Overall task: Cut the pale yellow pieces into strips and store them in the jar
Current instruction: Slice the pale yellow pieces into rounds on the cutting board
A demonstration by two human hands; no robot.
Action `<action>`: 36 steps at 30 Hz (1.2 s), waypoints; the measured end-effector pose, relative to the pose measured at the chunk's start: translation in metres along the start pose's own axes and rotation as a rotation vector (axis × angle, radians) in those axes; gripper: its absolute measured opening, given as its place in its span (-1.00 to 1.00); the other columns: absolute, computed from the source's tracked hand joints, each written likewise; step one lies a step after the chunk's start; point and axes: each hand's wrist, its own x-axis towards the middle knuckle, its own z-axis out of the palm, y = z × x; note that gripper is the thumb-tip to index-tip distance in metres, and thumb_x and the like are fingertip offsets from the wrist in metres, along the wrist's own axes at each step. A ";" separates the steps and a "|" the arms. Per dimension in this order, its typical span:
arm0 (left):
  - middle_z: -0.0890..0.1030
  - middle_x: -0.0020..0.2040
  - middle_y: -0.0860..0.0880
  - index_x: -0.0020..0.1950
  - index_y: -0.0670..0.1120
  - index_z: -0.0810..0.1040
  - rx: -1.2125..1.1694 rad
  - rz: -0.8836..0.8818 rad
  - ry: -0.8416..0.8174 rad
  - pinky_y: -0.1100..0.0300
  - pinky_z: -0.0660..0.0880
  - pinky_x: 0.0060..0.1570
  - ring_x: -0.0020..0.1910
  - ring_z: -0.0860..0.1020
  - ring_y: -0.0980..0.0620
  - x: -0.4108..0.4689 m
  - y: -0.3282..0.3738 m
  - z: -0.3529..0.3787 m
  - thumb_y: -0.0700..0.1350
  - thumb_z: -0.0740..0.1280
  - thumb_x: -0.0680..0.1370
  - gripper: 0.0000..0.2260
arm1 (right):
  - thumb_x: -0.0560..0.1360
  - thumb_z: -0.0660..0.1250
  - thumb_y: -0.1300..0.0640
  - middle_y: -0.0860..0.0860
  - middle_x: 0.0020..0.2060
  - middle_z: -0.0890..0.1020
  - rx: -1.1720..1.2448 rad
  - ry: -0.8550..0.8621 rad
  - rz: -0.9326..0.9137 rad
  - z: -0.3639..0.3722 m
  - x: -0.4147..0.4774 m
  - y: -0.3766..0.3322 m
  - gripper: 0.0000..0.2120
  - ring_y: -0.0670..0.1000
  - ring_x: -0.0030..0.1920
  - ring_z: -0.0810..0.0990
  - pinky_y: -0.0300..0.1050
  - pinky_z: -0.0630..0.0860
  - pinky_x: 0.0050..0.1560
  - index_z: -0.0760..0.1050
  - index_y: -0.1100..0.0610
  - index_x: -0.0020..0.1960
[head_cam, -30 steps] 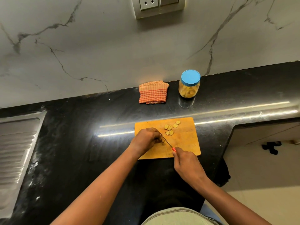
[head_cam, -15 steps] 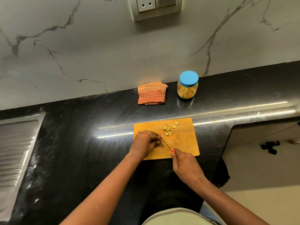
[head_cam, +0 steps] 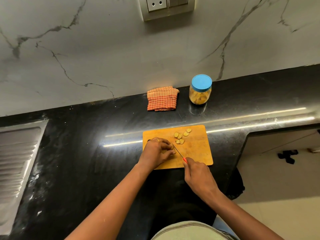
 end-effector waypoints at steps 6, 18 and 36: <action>0.67 0.02 -0.01 0.01 -0.08 0.73 0.014 0.031 -0.033 0.29 0.46 0.07 0.03 0.57 0.05 -0.002 -0.001 -0.002 -0.21 0.50 0.45 -0.84 | 0.66 0.10 0.02 -0.03 -0.30 0.58 0.016 0.003 -0.008 0.000 -0.003 -0.002 -0.67 -0.09 -0.37 0.51 -0.32 0.31 -0.44 0.48 0.12 0.30; 0.70 -0.06 -0.10 -0.06 -0.17 0.72 0.138 0.170 -0.037 0.27 0.44 0.02 -0.03 0.62 -0.06 0.005 0.002 -0.004 -0.33 0.47 0.42 -0.85 | 0.66 0.09 0.00 0.01 -0.25 0.60 0.012 -0.062 0.019 -0.001 0.010 0.000 -0.68 -0.04 -0.32 0.56 -0.15 0.53 -0.32 0.49 0.10 0.26; 0.69 -0.11 -0.10 -0.10 -0.16 0.72 0.203 0.237 -0.054 0.02 0.63 -0.15 -0.11 0.63 -0.13 0.008 -0.004 -0.002 -0.30 0.52 0.38 -0.87 | 0.65 0.13 0.00 0.00 -0.35 0.56 0.117 -0.159 0.034 -0.005 0.015 0.006 -0.74 -0.05 -0.40 0.50 -0.13 0.44 -0.39 0.55 0.10 0.01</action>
